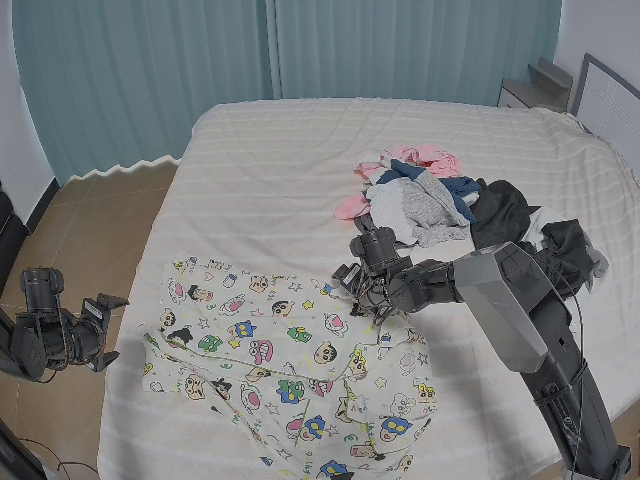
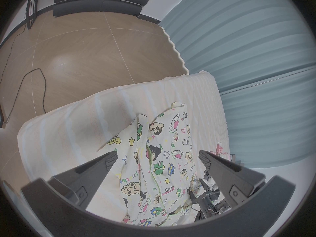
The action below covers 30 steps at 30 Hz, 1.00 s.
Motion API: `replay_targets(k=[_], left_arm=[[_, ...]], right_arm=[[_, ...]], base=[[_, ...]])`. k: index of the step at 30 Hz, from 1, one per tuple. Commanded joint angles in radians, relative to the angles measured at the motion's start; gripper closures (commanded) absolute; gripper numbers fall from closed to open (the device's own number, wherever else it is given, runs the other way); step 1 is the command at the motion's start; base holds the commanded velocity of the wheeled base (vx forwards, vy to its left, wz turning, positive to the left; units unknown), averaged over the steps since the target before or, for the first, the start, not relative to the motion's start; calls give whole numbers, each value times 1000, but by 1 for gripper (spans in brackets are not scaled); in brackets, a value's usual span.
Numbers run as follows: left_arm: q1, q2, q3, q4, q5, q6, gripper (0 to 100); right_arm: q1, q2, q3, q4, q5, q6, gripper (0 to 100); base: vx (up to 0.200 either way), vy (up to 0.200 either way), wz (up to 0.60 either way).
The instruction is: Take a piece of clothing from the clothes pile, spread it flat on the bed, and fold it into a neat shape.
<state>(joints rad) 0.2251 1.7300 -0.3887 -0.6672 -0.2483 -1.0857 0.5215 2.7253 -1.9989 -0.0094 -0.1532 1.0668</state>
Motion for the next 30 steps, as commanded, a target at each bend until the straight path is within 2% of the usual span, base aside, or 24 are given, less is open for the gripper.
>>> replay_targets(k=[1, 13, 21, 30], left_arm=[[0, 2, 1, 0, 0, 0, 0], [0, 3, 1, 0, 0, 0, 0], [0, 3, 5, 0, 0, 0, 0], [0, 11, 24, -41, 0, 0, 0]], right_arm=[[8, -19, -1, -1, 4, 2, 0], [40, -102, -1, 9, 4, 22, 0], [31, -98, -1, 11, 7, 21, 0], [14, -102, -1, 118, 12, 4, 0]], base=[[0, 0, 0], [0, 0, 0], [0, 0, 0], [0, 0, 0]])
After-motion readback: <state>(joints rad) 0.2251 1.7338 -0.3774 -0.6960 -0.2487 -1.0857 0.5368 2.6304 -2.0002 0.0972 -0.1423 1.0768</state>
